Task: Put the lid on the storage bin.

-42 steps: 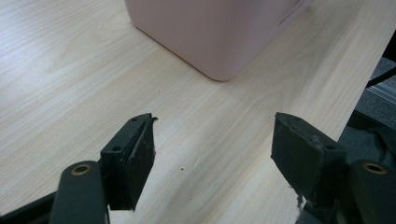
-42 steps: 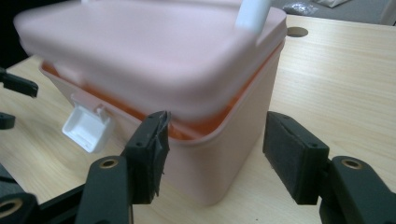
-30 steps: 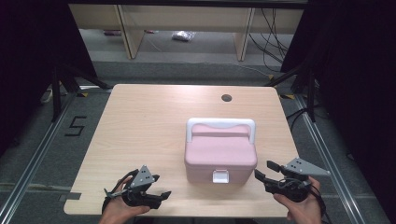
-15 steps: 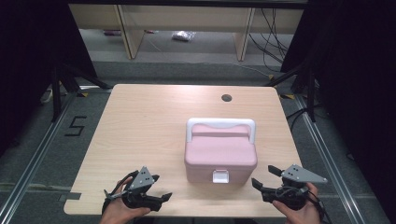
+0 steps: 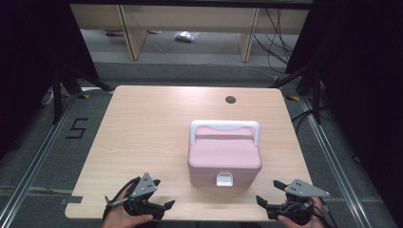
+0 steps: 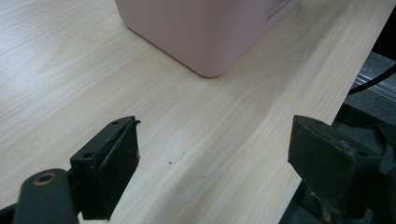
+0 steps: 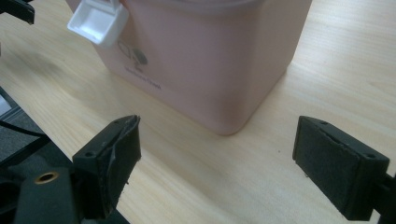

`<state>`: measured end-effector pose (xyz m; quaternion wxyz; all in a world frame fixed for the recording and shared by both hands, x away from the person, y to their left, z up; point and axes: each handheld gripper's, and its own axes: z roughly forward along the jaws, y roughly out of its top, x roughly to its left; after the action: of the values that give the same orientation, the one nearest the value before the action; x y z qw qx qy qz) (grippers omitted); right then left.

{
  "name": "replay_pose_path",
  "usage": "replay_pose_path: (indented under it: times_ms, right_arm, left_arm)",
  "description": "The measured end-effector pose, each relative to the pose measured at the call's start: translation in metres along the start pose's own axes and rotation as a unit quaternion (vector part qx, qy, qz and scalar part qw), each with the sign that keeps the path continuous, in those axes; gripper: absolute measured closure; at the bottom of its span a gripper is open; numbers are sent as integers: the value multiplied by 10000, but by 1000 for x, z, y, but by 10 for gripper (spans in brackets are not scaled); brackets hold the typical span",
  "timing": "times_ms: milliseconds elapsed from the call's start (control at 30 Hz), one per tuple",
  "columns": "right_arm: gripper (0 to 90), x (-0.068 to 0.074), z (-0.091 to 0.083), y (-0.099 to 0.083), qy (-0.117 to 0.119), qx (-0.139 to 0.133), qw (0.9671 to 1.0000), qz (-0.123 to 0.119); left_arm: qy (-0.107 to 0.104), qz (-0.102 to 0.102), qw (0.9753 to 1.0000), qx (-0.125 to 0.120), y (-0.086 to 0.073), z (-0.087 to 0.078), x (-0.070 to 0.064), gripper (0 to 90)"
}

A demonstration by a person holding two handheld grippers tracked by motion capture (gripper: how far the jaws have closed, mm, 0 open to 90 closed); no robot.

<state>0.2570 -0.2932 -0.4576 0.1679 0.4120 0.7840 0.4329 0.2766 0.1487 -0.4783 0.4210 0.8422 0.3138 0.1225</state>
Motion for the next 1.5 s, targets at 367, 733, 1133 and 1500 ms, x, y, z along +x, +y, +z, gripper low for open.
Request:
replay_pose_path:
  times_ms: [367, 733, 1133, 1500]
  right_arm:
    - [165, 7, 2, -12, -16, 238, 9997, 88]
    - [168, 13, -1, -26, -13, 514, 9987, 29]
    - [166, 24, 1, -31, 19, 643, 9979, -101]
    - [166, 31, -1, -31, 61, 640, 9979, -54]
  left_arm:
    - [-22, 192, 9996, 213, -11, 2, -6, 161]
    - [-12, 309, 9991, 305, -12, 0, -13, 163]
    - [-26, 657, 9968, 452, -16, 3, -23, 164]
    - [0, 633, 9973, 372, -17, 3, -25, 164]
